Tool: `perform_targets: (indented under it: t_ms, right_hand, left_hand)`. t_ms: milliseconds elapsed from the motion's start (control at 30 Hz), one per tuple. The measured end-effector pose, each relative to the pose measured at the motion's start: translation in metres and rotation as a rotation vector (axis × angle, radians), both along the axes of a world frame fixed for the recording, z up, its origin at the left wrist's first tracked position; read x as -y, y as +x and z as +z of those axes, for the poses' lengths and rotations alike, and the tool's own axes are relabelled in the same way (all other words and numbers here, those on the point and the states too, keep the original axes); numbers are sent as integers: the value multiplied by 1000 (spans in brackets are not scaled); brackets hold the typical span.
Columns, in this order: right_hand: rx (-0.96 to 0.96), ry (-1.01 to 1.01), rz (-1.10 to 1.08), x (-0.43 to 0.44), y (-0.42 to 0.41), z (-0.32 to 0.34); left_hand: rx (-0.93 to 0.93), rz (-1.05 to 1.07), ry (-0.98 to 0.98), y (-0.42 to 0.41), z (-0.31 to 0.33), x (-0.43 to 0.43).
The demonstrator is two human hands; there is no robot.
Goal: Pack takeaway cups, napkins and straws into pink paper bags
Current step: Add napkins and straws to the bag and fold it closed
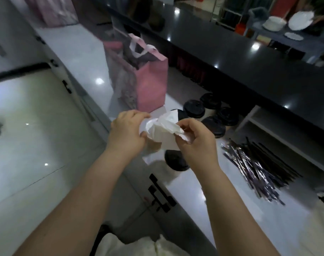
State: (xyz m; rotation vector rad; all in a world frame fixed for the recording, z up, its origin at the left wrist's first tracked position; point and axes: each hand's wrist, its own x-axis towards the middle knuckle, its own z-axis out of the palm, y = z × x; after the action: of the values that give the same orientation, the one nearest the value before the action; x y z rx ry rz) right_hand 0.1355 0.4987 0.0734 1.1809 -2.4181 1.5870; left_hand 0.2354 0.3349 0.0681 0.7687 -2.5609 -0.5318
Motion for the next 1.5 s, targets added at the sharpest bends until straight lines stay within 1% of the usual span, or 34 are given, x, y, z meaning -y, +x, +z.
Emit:
perform_targets:
  t_ms: [67,167,300,467,600,733,867,967,1033,1200,1267,1333,1400,1500]
  right_hand:
    - [-21,3,55,43,11,-2]
    - [-43,19,110,114,26,-4]
    - [-64,36,90,207,41,6]
    - [83,-15,69,302,61,14]
    - [77,-24,17,345,61,26]
    - [23,-121,-68,359,34,60]
    - [-104,-198,-180,356,-5,96]
    - [-153,-229,-234,354,-39,103]
    - [-151,-191,-239,355,-62,95]
    - [-194,63,-290,357,-114,81]
    - [-190,96,-304,356,-131,79]
    - [-143,123,-308,356,-143,76]
    - [-106,162,-326,353,-149,69]
    - [-57,174,-412,344,-150,60]
  left_hand:
    - [-19,56,13,20,-2,40]
    - [12,91,0,46,-3,106]
    - [49,89,-68,66,7,190]
    - [74,55,-107,75,20,286]
    - [62,21,-79,68,28,342]
    - [27,-46,-61,31,49,382]
    - [-56,-125,-83,-24,72,399]
    - [-116,-190,-71,-64,79,404]
    - [-123,-238,-70,-89,78,403]
    - [-75,-405,-41,-148,74,403]
    - [-73,-487,-8,-170,72,407]
    - [-18,-582,-8,-190,68,410]
    - [50,-681,-23,-206,62,411]
    - [94,-785,-66,-227,52,416]
